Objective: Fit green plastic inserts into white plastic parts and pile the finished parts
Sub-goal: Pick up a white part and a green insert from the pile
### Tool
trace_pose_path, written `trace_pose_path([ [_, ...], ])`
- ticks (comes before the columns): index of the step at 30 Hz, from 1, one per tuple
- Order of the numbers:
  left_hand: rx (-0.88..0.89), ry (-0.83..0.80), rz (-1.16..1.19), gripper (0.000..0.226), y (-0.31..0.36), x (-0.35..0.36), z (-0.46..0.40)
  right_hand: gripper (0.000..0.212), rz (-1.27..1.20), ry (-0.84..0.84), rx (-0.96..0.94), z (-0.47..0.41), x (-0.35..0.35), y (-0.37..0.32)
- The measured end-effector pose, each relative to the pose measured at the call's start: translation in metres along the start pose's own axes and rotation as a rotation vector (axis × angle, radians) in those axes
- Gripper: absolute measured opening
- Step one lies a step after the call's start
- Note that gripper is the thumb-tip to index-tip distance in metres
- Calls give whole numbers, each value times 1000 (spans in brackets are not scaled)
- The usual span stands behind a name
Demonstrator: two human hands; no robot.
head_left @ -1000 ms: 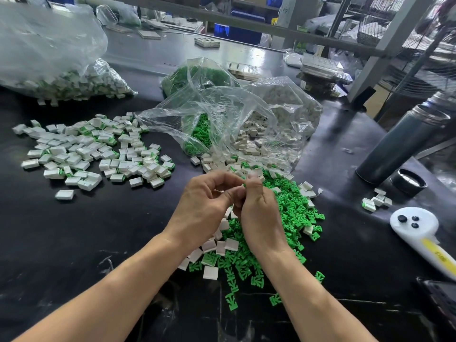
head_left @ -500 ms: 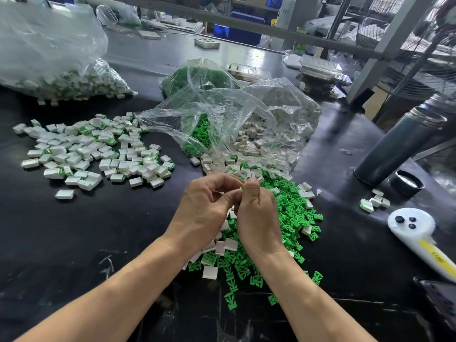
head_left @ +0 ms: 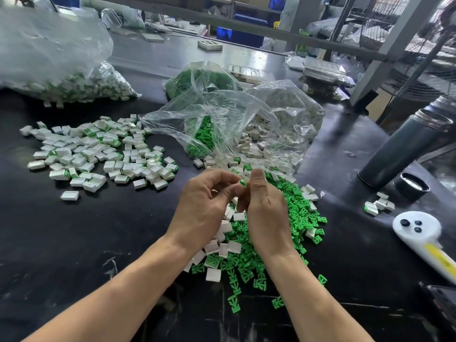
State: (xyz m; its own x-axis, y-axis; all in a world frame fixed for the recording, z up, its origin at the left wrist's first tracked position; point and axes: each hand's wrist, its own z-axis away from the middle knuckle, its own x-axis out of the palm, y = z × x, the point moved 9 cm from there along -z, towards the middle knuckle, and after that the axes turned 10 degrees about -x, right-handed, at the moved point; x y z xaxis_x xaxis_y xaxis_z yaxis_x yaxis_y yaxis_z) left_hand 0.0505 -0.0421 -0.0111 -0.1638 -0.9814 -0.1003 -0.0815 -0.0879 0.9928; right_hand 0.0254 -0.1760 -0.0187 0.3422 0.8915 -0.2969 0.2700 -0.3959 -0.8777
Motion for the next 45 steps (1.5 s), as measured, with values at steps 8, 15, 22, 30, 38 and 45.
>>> trace_pose_path([
  [8,-6,15,-2,15,-4,-9,-4,7,-58,-30,-54,-2,-7,-2],
  [15,57,23,-184,19,-2,-6,-1,10,-49,12,-4,0,-15,4],
  [22,155,68,-439,14,8,-5,3,14,36,24,31,1,-16,10],
  [30,66,236,-864,17,-4,-41,-14,23,91,49,58,0,-23,17],
  [38,-55,480,-1161,16,-3,-88,-29,21,220,14,58,-2,-30,19],
  [45,19,448,-1033,23,0,-85,-29,3,307,4,74,-7,-42,19],
])
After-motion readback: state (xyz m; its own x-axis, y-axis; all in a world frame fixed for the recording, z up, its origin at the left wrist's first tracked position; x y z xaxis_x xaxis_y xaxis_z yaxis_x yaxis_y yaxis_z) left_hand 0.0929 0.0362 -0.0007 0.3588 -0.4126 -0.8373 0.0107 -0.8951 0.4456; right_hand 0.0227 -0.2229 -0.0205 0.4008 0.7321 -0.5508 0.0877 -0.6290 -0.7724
